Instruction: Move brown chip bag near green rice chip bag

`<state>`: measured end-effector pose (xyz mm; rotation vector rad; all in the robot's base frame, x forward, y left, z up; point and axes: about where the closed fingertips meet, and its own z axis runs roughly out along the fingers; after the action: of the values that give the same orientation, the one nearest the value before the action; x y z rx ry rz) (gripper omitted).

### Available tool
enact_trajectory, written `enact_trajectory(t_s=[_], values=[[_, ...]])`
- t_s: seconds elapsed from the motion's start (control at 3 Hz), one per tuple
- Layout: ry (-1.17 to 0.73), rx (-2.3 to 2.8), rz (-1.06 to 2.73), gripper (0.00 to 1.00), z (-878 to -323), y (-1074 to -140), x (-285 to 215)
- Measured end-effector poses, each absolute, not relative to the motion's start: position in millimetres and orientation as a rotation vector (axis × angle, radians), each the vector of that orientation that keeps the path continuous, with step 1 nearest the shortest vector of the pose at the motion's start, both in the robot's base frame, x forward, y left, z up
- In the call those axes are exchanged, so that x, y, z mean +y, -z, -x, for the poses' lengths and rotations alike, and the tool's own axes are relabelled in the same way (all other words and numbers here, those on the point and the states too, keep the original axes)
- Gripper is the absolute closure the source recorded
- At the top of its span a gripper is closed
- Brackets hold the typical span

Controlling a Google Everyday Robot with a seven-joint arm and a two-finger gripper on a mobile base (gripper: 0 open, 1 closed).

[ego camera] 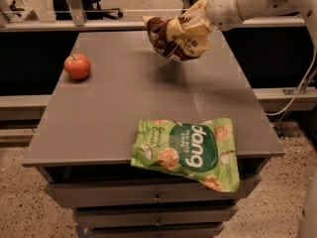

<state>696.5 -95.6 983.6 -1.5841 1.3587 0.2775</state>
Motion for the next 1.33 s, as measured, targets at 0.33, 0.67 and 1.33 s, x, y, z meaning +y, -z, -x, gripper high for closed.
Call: enact_trajectory(t_s=[0.33,0.67,1.33], values=[[-0.303,1.294,1.646,1.00,-692,-985,-106],[-0.335,1.189,1.742,1.00,-662,-1003,-128],[-0.365,1.096,1.771,1.00,-607,-1018,-177]])
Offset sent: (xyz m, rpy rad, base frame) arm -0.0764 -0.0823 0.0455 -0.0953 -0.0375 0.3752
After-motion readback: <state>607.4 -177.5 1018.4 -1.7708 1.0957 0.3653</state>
